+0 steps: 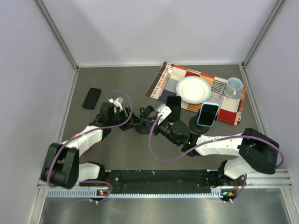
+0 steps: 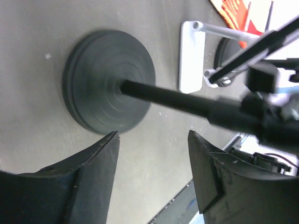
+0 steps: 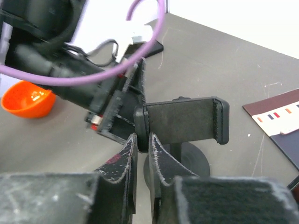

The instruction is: Place the phone on the phone stand

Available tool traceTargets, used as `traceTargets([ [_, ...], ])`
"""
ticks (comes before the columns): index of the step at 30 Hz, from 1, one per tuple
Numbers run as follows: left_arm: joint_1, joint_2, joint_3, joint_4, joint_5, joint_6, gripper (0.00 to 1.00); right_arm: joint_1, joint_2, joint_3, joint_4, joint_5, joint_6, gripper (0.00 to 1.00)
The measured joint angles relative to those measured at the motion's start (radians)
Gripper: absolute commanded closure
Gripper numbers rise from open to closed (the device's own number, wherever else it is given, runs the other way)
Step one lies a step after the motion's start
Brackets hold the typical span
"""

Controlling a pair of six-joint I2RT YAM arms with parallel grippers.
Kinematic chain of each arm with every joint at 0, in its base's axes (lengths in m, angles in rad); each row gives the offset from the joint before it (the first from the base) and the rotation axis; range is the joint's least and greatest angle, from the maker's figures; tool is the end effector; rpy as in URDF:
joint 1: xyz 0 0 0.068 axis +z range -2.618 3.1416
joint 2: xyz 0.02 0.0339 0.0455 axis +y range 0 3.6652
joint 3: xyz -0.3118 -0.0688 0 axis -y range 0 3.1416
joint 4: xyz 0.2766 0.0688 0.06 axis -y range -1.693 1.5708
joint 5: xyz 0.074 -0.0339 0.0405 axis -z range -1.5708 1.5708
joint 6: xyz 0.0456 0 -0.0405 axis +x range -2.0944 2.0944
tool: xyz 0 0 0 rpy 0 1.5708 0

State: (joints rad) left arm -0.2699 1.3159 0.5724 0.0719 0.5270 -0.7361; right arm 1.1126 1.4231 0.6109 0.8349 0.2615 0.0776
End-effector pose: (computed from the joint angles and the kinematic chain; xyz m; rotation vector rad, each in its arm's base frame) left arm 0.2583 -0.0953 0.2016 -0.2464 2.3691 -1.1077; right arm 0.1548 0.2871 0.2651 -0.5977 1.4801 0.7349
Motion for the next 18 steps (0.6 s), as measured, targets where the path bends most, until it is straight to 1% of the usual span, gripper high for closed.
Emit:
traceTargets([
  [1, 0.0, -0.044, -0.015, -0.017, 0.002, 0.004, 0.29, 0.0, 0.0, 0.005, -0.009, 0.003, 0.001, 0.84],
  [2, 0.0, -0.087, -0.028, -0.037, 0.005, 0.008, 0.27, 0.0, 0.0, 0.011, -0.021, 0.005, 0.003, 0.79],
  [4, 0.0, -0.19, -0.048, -0.092, 0.008, 0.026, 0.25, 0.001, -0.002, 0.026, -0.057, 0.006, 0.01, 0.75],
  [5, 0.0, -0.242, -0.052, -0.126, 0.008, 0.039, 0.23, 0.002, -0.003, 0.032, -0.092, 0.007, 0.012, 0.65],
  [7, 0.0, -0.333, -0.053, -0.19, 0.012, 0.068, 0.2, 0.002, -0.011, 0.054, -0.159, 0.009, 0.029, 0.56],
  [8, 0.0, -0.385, -0.053, -0.229, 0.015, 0.09, 0.19, 0.002, -0.021, 0.07, -0.209, 0.008, 0.038, 0.48],
  [10, 0.0, -0.467, -0.053, -0.291, 0.016, 0.121, 0.15, 0.002, -0.037, 0.103, -0.294, 0.0, 0.058, 0.4],
  [11, 0.0, -0.518, -0.053, -0.328, 0.015, 0.137, 0.14, 0.0, -0.049, 0.122, -0.346, -0.009, 0.068, 0.34],
  [13, 0.0, -0.592, -0.053, -0.37, 0.01, 0.148, 0.13, -0.004, -0.083, 0.144, -0.426, -0.042, 0.092, 0.28],
  [14, 0.0, -0.627, -0.053, -0.382, 0.007, 0.15, 0.12, -0.006, -0.105, 0.149, -0.457, -0.06, 0.101, 0.23],
  [16, 0.0, -0.674, -0.053, -0.381, 0.01, 0.148, 0.1, -0.016, -0.16, 0.151, -0.521, -0.101, 0.124, 0.17],
  [17, 0.0, -0.688, -0.053, -0.369, 0.016, 0.139, 0.1, -0.025, -0.187, 0.151, -0.548, -0.121, 0.133, 0.11],
  [18, 0.0, -0.694, -0.054, -0.343, 0.024, 0.131, 0.09, -0.04, -0.222, 0.151, -0.579, -0.145, 0.145, 0.11],
])
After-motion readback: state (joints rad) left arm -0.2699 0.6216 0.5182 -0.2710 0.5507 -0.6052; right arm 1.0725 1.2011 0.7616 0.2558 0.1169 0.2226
